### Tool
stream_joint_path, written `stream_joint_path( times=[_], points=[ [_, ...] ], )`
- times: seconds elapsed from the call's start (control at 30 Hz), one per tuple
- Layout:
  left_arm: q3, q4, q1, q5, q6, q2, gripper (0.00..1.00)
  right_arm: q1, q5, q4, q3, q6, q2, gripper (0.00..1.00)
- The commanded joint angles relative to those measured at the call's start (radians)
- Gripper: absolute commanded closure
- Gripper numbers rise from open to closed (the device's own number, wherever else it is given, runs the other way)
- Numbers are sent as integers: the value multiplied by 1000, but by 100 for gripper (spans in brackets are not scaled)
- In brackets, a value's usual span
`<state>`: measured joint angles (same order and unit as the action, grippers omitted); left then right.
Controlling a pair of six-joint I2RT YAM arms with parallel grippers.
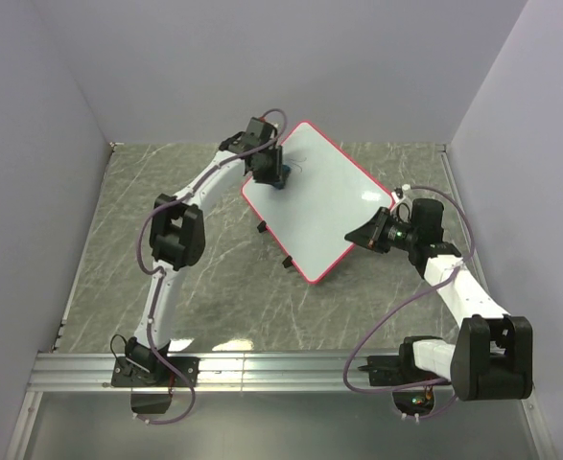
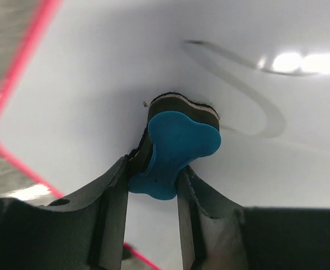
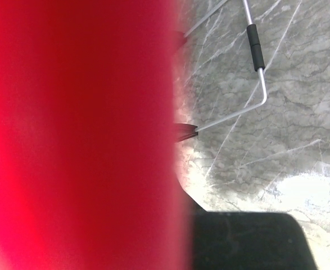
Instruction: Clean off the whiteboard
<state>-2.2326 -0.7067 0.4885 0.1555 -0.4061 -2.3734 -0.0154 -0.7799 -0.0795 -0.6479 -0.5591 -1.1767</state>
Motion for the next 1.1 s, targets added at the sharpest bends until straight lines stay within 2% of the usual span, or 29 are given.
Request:
stream_joint_path(
  times=[0.0,0.1,0.2,0.33,0.37,0.47,0.57,0.7,0.8,0.97,1.07],
  points=[
    [118,-19,21,-83,33,-76,100,-47,-68,-146,-33,114,-23,100],
    [219,22,27,-51,24,-18,100,-47,-74,-143,-47,117,-49,100],
    [252,67,53,-2,21,26,100,-47,-81,-122,-45,110,-66,100],
    [182,108,96,90,18,52,100,-49,-93,-109,-44,108,-78,100],
    [162,148,99,143,9,59,100,-49,-91,-121,-47,113,-84,100],
    [85,231,99,185,-37,56,100,-52,-91,-146,-50,128,-86,100],
    [-1,277,96,165,-53,22,100,-64,-88,-166,-52,136,-89,100],
    [-119,257,64,29,-97,-58,100,-87,-91,-175,-30,117,-78,100],
    [-124,239,21,-8,-120,-112,100,-116,-85,-193,-15,102,-51,100],
    [-151,133,-16,-74,-73,-216,100,-135,-81,-207,-9,90,-41,100],
    [-92,95,-36,-77,-56,-213,100,-135,-76,-224,-30,105,-61,100]
  ],
)
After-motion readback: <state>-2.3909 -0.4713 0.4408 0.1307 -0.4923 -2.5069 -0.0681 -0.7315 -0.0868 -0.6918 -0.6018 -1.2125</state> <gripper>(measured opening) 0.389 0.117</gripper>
